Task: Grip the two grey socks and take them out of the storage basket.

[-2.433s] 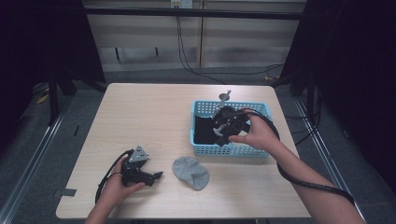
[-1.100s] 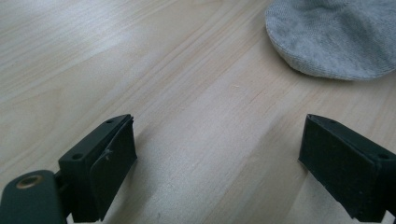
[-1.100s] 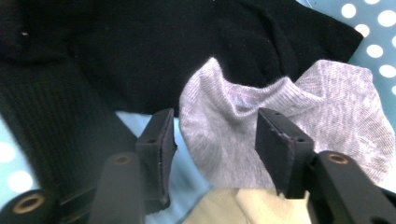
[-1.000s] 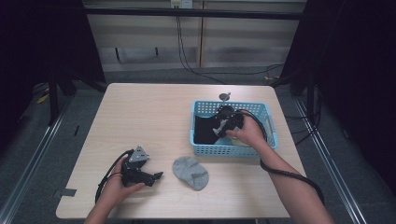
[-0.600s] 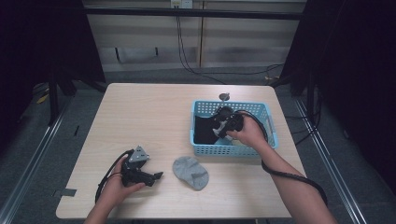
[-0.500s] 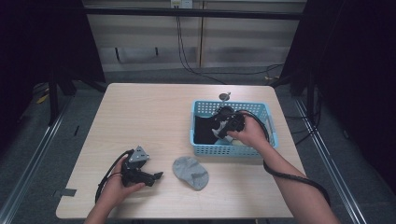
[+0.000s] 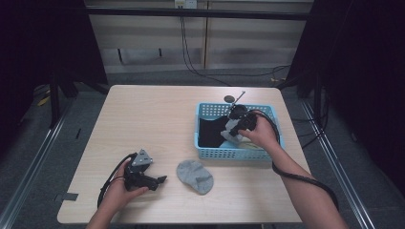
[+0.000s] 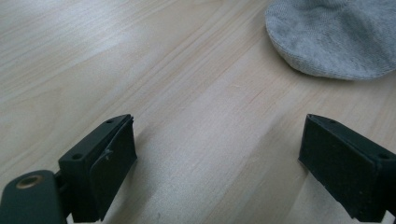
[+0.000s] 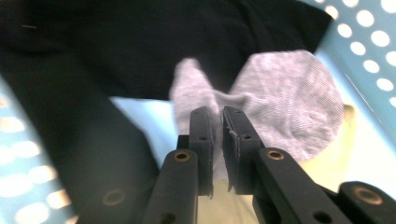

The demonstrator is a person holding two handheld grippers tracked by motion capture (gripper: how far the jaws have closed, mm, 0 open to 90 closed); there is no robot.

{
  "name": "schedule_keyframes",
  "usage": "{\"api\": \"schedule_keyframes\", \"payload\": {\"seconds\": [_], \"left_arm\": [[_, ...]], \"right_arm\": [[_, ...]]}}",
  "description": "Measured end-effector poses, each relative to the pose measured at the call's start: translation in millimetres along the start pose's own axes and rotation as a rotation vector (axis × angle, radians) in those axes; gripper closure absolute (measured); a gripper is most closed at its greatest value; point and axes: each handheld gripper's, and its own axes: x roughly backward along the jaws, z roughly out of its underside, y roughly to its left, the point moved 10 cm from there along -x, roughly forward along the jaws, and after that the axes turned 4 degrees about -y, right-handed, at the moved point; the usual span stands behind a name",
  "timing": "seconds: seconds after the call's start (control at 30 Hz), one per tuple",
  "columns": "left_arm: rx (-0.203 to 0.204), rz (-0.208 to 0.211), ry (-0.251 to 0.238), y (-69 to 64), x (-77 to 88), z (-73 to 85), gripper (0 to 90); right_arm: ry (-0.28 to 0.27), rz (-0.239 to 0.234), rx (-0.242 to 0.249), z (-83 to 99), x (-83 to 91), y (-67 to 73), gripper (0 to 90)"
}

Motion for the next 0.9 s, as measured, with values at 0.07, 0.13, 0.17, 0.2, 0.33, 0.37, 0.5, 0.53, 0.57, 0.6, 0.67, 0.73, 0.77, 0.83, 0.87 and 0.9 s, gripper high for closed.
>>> {"api": "schedule_keyframes", "payload": {"seconds": [0.07, 0.13, 0.17, 0.2, 0.33, 0.37, 0.5, 0.53, 0.57, 0.6, 0.67, 0.73, 0.77, 0.83, 0.87, 0.9], "left_arm": [[0.004, 0.003, 0.0, -0.6, -0.2, 0.0, 10.1], [0.006, 0.005, 0.001, -1.0, -0.2, 0.2, 10.0], [0.006, 0.007, 0.0, -1.0, -0.3, 0.1, 9.9], [0.006, 0.006, 0.0, -1.0, -0.3, 0.1, 9.9], [0.002, 0.003, 0.0, -0.5, -0.2, 0.0, 9.8], [0.003, 0.003, 0.001, -0.6, -0.1, 0.1, 9.8], [0.005, 0.003, 0.004, -0.7, 0.0, 0.4, 9.8], [0.005, 0.003, 0.003, -0.7, 0.0, 0.4, 9.9], [0.004, 0.003, 0.002, -0.7, -0.1, 0.2, 9.8], [0.005, 0.006, 0.001, -0.9, -0.2, 0.2, 9.8], [0.004, 0.006, 0.0, -0.8, -0.2, 0.1, 9.8], [0.004, 0.005, 0.0, -0.8, -0.3, 0.0, 9.8], [0.004, 0.005, 0.0, -0.7, -0.3, 0.1, 9.8], [0.004, 0.004, 0.0, -0.7, -0.3, 0.0, 9.8], [0.004, 0.005, 0.0, -0.7, -0.2, 0.1, 9.8], [0.004, 0.004, 0.0, -0.7, -0.3, 0.0, 9.8]], "right_arm": [[-0.011, 0.009, -0.022, 2.1, -6.2, -5.5, 72.4], [-0.014, 0.015, -0.044, 3.0, -9.7, -8.4, 62.6], [-0.016, 0.028, -0.049, 3.1, -10.8, -10.9, 57.7], [-0.019, 0.037, -0.064, 2.7, -11.5, -12.1, 53.1], [0.014, 0.036, -0.082, 6.0, -19.3, -15.2, 33.6], [0.016, 0.034, -0.073, 6.5, -20.8, -13.7, 33.2], [0.045, -0.003, -0.066, 11.7, -29.9, -5.7, 48.3], [0.05, -0.018, -0.063, 12.7, -31.1, -3.4, 54.8], [0.053, -0.023, -0.057, 13.0, -31.4, -1.4, 61.4], [0.057, -0.031, -0.034, 13.4, -31.5, -0.6, 72.6], [0.073, -0.068, -0.034, 13.8, -30.6, 5.4, 83.7], [0.098, -0.073, -0.008, 14.0, -29.0, 9.4, 86.4], [0.097, -0.076, -0.005, 13.4, -28.0, 10.6, 87.0], [0.092, -0.093, 0.0, 11.5, -23.7, 13.3, 87.5], [0.083, -0.097, 0.003, 9.9, -20.7, 13.8, 87.7], [0.079, -0.104, -0.006, 8.7, -17.0, 15.5, 87.8]]}}
